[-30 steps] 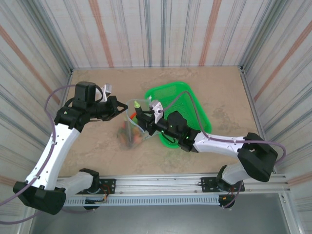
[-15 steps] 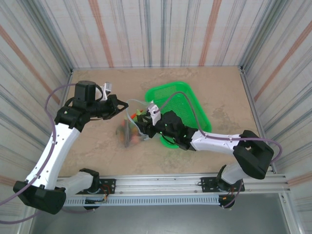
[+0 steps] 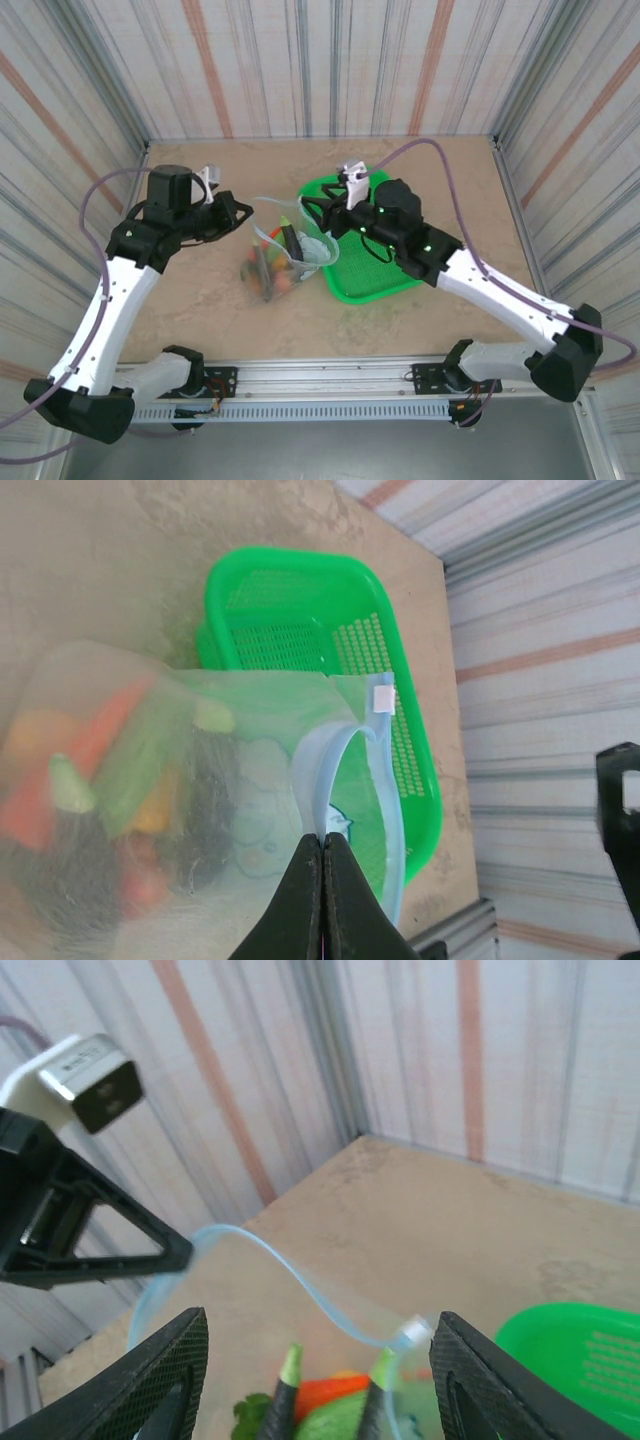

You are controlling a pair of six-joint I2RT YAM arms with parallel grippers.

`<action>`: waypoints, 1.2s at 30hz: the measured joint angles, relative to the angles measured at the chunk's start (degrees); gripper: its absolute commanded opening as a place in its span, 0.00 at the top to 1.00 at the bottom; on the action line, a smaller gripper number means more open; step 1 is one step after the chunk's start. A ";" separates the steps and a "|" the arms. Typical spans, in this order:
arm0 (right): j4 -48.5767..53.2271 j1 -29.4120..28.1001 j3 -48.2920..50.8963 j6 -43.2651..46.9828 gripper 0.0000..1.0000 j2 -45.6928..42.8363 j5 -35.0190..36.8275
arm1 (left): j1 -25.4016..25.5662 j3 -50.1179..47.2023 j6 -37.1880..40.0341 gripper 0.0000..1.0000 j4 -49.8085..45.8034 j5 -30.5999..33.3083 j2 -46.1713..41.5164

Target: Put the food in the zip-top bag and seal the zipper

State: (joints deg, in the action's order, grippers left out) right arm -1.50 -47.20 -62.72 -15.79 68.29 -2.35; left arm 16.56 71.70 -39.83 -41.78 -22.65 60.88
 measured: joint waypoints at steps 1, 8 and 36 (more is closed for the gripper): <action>1.68 0.55 0.04 -0.24 0.38 -1.20 0.74 | -0.55 0.50 0.28 1.00 0.07 0.31 0.02; 13.79 8.13 0.04 -3.10 0.37 -4.22 5.01 | -2.10 5.11 2.95 1.00 -0.17 2.34 3.13; 22.60 12.26 2.16 -8.02 0.30 8.76 -14.51 | 3.50 -8.00 8.07 1.00 2.58 -8.87 6.38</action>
State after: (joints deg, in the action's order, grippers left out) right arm 21.10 -34.94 -60.55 -23.81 77.06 -16.86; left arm 20.05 63.70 -31.77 -39.20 -31.53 67.26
